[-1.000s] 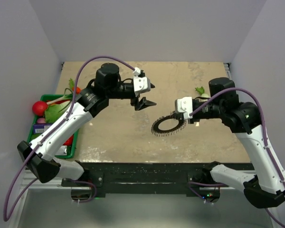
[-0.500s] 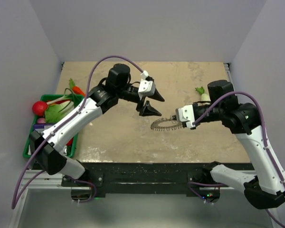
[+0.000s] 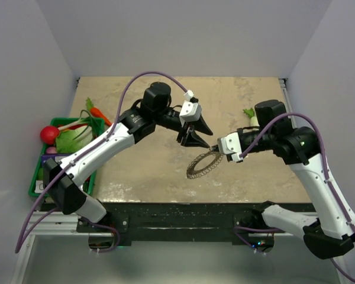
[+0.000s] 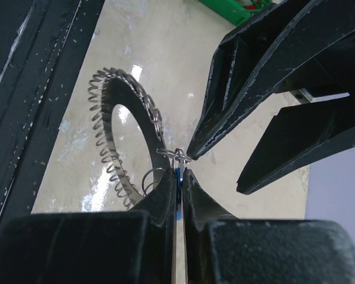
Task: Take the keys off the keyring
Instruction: Remove the key from the keyring.
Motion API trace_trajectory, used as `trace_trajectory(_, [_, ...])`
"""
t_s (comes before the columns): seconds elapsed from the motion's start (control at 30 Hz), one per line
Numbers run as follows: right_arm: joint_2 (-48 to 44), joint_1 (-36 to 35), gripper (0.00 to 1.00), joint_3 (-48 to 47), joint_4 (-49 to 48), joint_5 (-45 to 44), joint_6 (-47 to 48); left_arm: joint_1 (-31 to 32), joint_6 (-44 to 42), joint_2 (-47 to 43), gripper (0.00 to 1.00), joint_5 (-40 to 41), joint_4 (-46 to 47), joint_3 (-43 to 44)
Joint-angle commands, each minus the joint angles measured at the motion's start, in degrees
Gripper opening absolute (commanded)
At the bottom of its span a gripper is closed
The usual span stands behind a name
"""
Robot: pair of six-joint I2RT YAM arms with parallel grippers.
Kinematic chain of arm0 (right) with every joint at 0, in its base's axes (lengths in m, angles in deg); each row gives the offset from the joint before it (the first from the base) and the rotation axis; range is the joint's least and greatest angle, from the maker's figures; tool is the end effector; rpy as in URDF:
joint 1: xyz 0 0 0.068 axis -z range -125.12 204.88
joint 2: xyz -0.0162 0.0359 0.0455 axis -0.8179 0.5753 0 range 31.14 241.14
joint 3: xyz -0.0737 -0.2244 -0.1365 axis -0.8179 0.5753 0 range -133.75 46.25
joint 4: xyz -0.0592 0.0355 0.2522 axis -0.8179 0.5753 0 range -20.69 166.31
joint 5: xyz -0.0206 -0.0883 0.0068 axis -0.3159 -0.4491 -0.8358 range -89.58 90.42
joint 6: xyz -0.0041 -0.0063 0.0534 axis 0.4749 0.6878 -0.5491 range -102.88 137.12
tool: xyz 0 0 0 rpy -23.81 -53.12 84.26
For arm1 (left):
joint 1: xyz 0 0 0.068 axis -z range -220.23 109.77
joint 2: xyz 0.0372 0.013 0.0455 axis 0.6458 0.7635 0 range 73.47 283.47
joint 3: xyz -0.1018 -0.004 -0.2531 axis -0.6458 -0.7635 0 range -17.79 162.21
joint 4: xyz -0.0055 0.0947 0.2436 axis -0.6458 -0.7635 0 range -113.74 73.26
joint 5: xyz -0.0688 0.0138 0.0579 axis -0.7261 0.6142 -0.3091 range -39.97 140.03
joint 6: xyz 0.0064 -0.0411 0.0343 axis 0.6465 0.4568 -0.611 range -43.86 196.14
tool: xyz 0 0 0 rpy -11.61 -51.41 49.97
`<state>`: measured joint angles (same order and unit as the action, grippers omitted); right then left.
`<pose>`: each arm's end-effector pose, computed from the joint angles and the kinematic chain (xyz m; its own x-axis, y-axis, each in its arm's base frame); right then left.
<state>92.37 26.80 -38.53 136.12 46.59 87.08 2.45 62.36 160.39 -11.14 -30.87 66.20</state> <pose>0.1339 0.1005 0.4301 0.5344 -0.4522 -0.7141 -0.8387 -0.1784 -0.5146 0.2295 -0.2539 0.3978 0.0151 0.1423 -0.9897 0.9669 -0.2543 -0.0218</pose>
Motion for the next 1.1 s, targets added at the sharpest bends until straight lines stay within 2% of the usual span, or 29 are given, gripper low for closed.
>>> trace_trajectory(0.0, [0.2,0.0,0.00,-0.3,-1.8,3.7,1.5,1.0,1.3,0.2,0.50,-1.1,2.6,0.0])
trace_trajectory(0.2, [-2.0,0.0,0.00,1.7,-9.1,2.1,-3.2,1.1,0.9,-1.0,0.50,-2.5,2.7,-1.3])
trace_trajectory(0.67, [-2.0,0.0,0.00,1.3,-10.8,-2.3,-4.8,1.1,2.1,-3.7,0.50,-2.6,4.6,-4.0])
trace_trajectory(1.07, [-3.1,-0.1,0.00,5.1,-11.3,-4.4,-3.4,1.1,3.9,-3.3,0.47,-2.1,6.7,-4.4])
